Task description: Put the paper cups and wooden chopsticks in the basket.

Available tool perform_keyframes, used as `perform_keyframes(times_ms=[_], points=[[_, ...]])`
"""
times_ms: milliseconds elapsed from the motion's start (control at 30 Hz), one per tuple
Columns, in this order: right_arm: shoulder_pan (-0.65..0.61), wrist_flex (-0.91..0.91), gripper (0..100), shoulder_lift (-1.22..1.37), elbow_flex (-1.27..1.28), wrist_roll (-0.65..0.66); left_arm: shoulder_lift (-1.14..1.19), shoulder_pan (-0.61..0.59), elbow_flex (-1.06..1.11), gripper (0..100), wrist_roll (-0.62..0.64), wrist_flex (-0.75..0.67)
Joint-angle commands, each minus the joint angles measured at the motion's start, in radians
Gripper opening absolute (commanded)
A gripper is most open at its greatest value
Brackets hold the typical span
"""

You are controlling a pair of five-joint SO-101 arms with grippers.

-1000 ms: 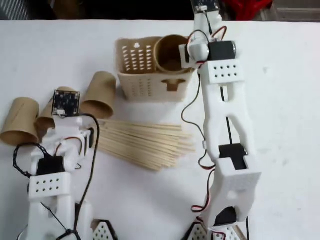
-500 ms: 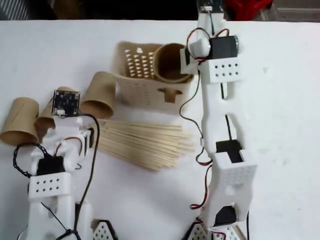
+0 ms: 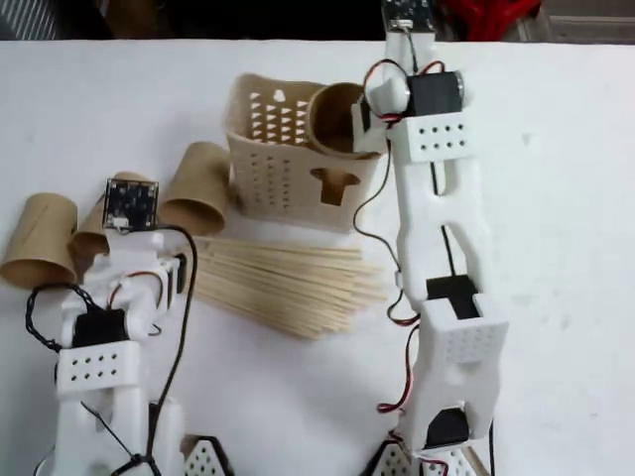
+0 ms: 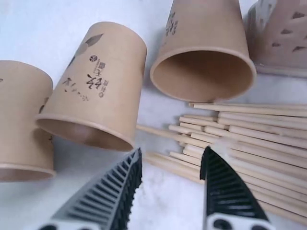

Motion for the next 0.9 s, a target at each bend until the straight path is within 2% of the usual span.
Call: perform_keyframes(times_ms=[0,200,333,433,633,867], points=[[0.053,0.002,29.8,-0.11,-0.003,0.044,-0.021,-0.021,-0.203,21,-0.08,0.163],[0.036,0.001,11.5,-0.3,0.129,0.046,-0.013,-0.022,-0.528,21,-0.272,0.47],[0.036,0.001,12.2,-0.392,0.232,0.106,-0.012,-0.035,-0.686,21,-0.364,0.635],[0.038,0.001,13.8,-0.433,0.302,0.133,-0.012,-0.093,-0.746,23,-0.431,0.677],[0.038,-0.005,1.3,-0.515,0.405,0.157,-0.012,-0.288,-0.763,26,-0.531,0.677],[0.03,-0.065,2.3,-0.63,0.563,0.158,-0.012,-0.46,-0.756,26,-0.675,0.669]])
